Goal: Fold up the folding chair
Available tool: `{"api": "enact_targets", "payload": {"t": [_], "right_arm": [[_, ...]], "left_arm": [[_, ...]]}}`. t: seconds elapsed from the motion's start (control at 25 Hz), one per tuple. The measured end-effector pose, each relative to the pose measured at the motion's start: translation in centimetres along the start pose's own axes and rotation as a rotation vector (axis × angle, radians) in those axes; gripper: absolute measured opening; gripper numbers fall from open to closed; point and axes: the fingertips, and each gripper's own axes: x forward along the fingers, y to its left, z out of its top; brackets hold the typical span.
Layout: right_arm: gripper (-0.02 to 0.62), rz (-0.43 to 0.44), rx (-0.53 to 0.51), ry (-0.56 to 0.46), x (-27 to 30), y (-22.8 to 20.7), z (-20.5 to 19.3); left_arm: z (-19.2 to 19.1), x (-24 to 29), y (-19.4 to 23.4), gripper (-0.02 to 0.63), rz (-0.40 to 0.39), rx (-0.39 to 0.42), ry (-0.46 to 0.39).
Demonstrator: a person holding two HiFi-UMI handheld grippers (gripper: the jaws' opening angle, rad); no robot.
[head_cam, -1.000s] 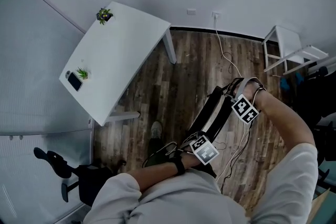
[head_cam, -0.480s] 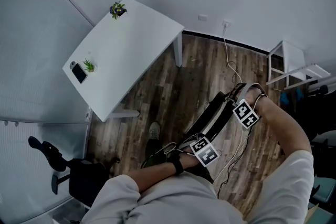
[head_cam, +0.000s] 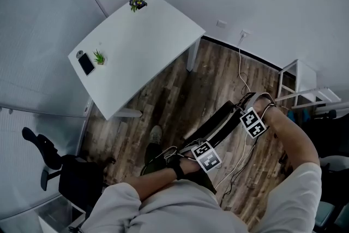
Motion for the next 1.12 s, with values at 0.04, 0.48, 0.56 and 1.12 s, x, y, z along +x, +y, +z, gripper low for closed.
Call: {"api": "enact_targets", "payload": {"t": [0.04,0.48,0.56,1.12], "right_arm": [[0.064,0.007,0.001,-0.001,-0.1,-0.3,0.1],[0.061,-0.029,0.04,0.004,-2.0,-6.2,-0.5],[0.061,-0.038,0.037,0.009,-2.5,-7.9,-0.7],[0.061,-0.069,-0.001,0.001,-3.1,-20.3,-1.4]], "left_arm": [[-0.1,-0.2,0.4,0.156,0.001,-0.004,-0.006],[-1.1,-3.8,5.8,0.139,0.079,-0.017,-0.037],[-1.2,-4.7,7.2,0.137,0.099,-0.02,-0.044],[-3.3,-10.1,17.6,0.117,0.199,-0.093,-0.091]]}}
